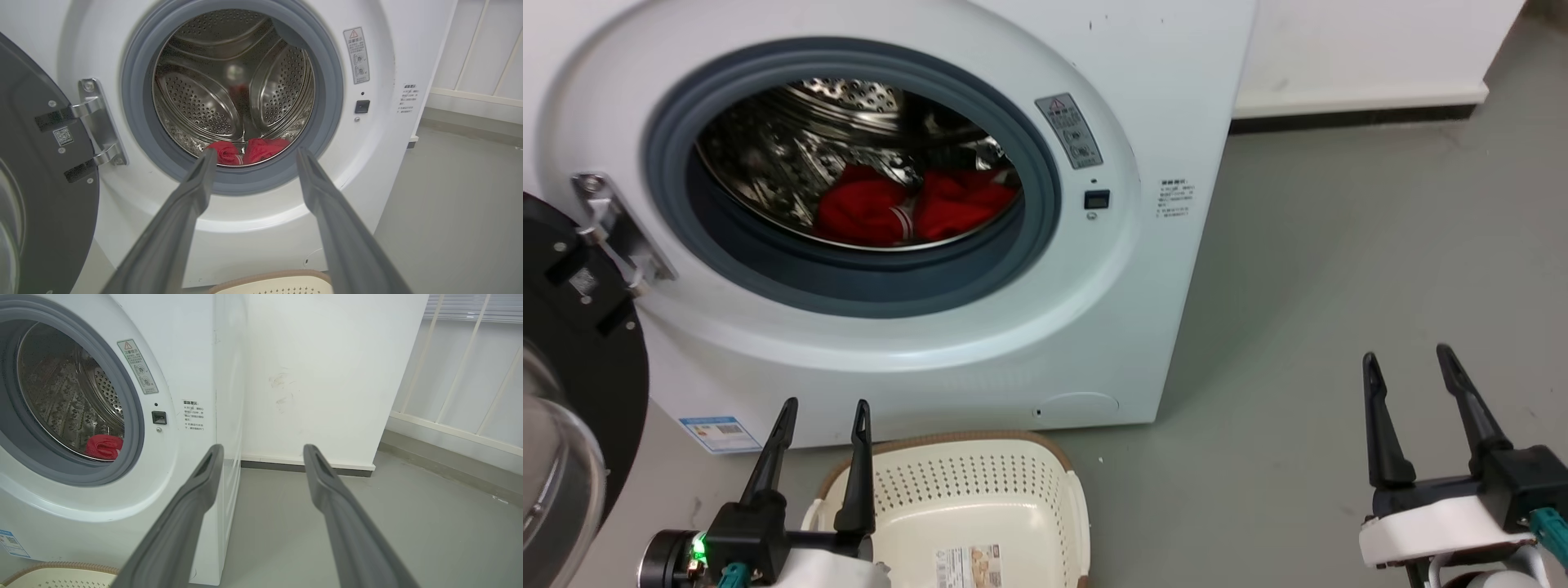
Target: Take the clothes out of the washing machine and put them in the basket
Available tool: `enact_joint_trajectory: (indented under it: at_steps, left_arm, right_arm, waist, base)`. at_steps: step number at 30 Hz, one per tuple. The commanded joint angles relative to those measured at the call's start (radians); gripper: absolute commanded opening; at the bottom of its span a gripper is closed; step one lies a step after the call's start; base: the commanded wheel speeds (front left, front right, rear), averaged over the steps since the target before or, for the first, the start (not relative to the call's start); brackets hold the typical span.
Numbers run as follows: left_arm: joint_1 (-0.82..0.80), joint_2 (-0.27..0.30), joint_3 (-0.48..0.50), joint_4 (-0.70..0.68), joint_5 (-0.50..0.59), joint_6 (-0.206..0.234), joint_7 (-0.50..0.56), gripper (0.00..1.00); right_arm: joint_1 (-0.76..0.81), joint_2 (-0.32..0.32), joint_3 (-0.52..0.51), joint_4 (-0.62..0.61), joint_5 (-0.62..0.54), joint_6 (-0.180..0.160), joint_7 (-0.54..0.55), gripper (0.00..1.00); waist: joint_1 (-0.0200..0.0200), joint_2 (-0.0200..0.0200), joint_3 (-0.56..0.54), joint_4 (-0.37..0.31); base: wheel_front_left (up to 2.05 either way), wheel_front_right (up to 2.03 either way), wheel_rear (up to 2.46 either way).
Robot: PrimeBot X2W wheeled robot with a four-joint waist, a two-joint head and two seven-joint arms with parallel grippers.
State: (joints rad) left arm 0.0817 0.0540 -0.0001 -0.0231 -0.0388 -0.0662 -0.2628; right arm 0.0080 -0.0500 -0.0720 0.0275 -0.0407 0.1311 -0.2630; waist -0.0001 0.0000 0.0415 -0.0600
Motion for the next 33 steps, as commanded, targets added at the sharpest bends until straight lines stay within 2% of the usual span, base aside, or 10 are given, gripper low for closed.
enact_joint_trajectory:
  at_steps: [1,5,9,12,16,19,25,33]
  left_arm:
    - [-0.019,0.0,0.007,0.019,-0.004,-0.013,-0.003,1.0]
    - [-0.091,0.033,0.023,0.058,0.001,-0.03,-0.003,1.0]
    - [-0.218,0.096,0.043,0.097,0.005,-0.046,-0.003,1.0]
    - [-0.293,0.13,0.051,0.13,0.002,-0.05,-0.003,1.0]
    - [-0.463,0.234,0.05,0.227,-0.005,-0.059,-0.003,1.0]
    - [-0.619,0.34,0.042,0.312,-0.019,-0.062,0.021,1.0]
    - [-0.944,0.557,-0.126,0.445,-0.046,-0.063,0.146,1.0]
    - [-1.346,0.75,-0.373,0.608,-0.143,-0.063,0.457,1.0]
  right_arm:
    - [-0.024,0.0,0.001,-0.01,0.009,-0.001,-0.003,1.0]
    - [-0.065,0.0,-0.004,-0.029,0.024,-0.001,-0.003,1.0]
    - [-0.117,0.0,-0.012,-0.049,0.046,-0.001,-0.003,1.0]
    - [-0.143,0.0,-0.013,-0.054,0.058,-0.001,-0.003,1.0]
    - [-0.189,0.0,0.008,-0.064,0.073,-0.001,-0.003,1.0]
    - [-0.225,0.0,0.009,-0.079,0.105,-0.001,-0.003,1.0]
    - [-0.273,0.0,0.002,-0.114,0.17,-0.001,-0.003,1.0]
    - [-0.295,0.0,0.073,-0.131,0.23,-0.001,-0.003,1.0]
  waist:
    - [0.0001,0.0,0.041,-0.021]
    - [0.0001,0.0,0.145,-0.05]
    - [0.0001,0.0,0.287,-0.076]
    - [0.0001,0.0,0.348,-0.088]
    - [0.0001,0.0,0.462,-0.128]
    - [0.0001,0.0,0.548,-0.169]
    - [0.0001,0.0,0.692,-0.223]
    - [0.0001,0.0,0.804,-0.286]
  base:
    - [0.0,0.0,0.0]
    - [0.0,0.0,0.0]
    - [0.0,0.0,0.0]
    - [0.0,0.0,0.0]
    - [0.0,0.0,0.0]
    - [0.0,0.0,0.0]
    - [0.0,0.0,0.0]
    - [0.0,0.0,0.0]
